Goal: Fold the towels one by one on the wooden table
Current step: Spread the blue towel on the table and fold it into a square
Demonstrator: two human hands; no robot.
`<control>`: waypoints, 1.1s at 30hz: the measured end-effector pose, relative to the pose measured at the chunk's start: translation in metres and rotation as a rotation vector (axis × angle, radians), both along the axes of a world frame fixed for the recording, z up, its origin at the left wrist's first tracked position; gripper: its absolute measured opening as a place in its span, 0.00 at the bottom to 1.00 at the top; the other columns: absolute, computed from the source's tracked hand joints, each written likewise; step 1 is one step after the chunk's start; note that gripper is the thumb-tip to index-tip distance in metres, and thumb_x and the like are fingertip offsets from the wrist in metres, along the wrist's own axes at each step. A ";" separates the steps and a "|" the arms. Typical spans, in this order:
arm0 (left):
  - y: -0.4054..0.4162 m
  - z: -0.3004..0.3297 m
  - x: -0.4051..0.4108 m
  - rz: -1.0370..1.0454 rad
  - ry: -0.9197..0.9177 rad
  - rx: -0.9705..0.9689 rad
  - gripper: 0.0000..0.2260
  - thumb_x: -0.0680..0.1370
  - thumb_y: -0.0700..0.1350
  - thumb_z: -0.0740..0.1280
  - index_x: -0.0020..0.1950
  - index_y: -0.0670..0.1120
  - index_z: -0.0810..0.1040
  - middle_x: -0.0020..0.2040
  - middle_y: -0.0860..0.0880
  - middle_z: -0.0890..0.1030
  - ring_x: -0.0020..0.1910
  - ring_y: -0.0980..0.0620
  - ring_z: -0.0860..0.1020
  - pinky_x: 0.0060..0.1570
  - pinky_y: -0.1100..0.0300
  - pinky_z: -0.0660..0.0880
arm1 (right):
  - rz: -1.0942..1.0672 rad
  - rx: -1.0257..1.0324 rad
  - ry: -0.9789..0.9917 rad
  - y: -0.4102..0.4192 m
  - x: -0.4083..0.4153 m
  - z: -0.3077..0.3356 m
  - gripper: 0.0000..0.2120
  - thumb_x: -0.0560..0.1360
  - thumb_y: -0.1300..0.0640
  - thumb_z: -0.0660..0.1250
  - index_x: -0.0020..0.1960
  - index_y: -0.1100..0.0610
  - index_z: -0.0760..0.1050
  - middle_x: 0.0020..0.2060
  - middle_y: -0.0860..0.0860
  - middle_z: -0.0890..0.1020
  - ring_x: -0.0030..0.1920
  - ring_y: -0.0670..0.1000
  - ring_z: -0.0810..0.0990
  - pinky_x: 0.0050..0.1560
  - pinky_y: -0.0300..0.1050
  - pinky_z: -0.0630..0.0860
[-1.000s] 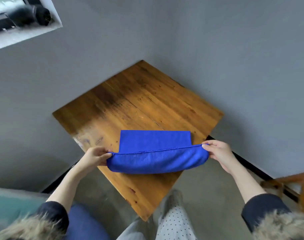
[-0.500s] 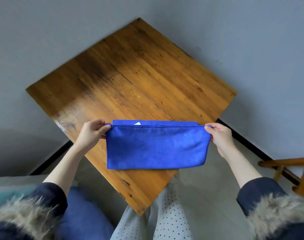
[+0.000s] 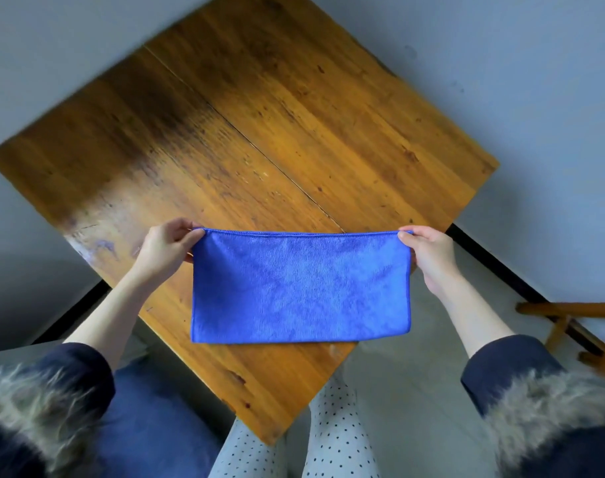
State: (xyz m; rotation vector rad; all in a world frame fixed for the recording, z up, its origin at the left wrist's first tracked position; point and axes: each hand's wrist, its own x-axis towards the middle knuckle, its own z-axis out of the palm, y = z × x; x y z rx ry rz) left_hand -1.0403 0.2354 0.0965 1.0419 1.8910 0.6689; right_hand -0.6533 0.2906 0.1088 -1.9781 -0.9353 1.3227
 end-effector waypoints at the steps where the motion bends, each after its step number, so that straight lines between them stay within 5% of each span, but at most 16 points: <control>1: 0.002 -0.005 0.000 -0.003 0.007 -0.002 0.07 0.77 0.40 0.64 0.40 0.49 0.76 0.35 0.48 0.79 0.31 0.53 0.75 0.32 0.63 0.78 | 0.003 -0.005 -0.007 0.003 -0.001 -0.005 0.07 0.74 0.65 0.65 0.51 0.62 0.78 0.36 0.48 0.78 0.36 0.44 0.75 0.28 0.28 0.68; 5: 0.009 -0.022 0.006 -0.025 0.251 -0.023 0.03 0.76 0.45 0.66 0.44 0.47 0.76 0.34 0.49 0.76 0.35 0.45 0.75 0.32 0.57 0.70 | -0.040 -0.032 -0.081 0.012 -0.007 -0.026 0.07 0.75 0.65 0.65 0.52 0.61 0.78 0.43 0.52 0.80 0.42 0.48 0.76 0.39 0.32 0.72; 9: -0.004 -0.028 0.023 -0.013 0.618 0.107 0.13 0.77 0.45 0.63 0.61 0.44 0.71 0.53 0.40 0.75 0.52 0.39 0.73 0.48 0.48 0.69 | 0.040 0.188 -0.590 -0.007 -0.020 -0.031 0.13 0.77 0.61 0.62 0.60 0.62 0.74 0.56 0.59 0.75 0.57 0.57 0.75 0.60 0.49 0.69; 13: -0.044 -0.026 0.084 -0.259 0.782 0.280 0.19 0.76 0.43 0.60 0.68 0.46 0.69 0.68 0.40 0.70 0.67 0.37 0.66 0.63 0.40 0.62 | 0.553 0.612 -0.797 -0.058 -0.069 -0.035 0.18 0.77 0.58 0.58 0.65 0.62 0.72 0.63 0.62 0.74 0.66 0.63 0.71 0.67 0.61 0.64; 18: -0.077 -0.049 0.117 -0.539 0.812 0.154 0.21 0.78 0.51 0.54 0.71 0.50 0.67 0.73 0.43 0.65 0.72 0.39 0.62 0.68 0.37 0.56 | 0.974 0.575 -0.846 -0.100 -0.102 -0.063 0.22 0.76 0.52 0.58 0.69 0.56 0.69 0.70 0.57 0.68 0.70 0.59 0.66 0.69 0.64 0.59; 26: -0.072 -0.057 0.047 -0.514 0.878 0.120 0.24 0.79 0.54 0.50 0.74 0.49 0.61 0.75 0.43 0.59 0.74 0.40 0.55 0.70 0.38 0.52 | 0.785 0.403 -0.935 -0.080 -0.018 -0.069 0.25 0.78 0.51 0.51 0.72 0.62 0.63 0.72 0.62 0.61 0.73 0.60 0.58 0.73 0.57 0.53; 33: -0.039 -0.055 0.055 -0.489 0.842 0.063 0.25 0.79 0.54 0.46 0.75 0.49 0.58 0.76 0.42 0.56 0.74 0.38 0.53 0.70 0.36 0.49 | 0.685 0.312 -0.950 -0.061 -0.028 -0.074 0.25 0.79 0.52 0.51 0.74 0.60 0.57 0.74 0.60 0.56 0.75 0.58 0.52 0.74 0.56 0.48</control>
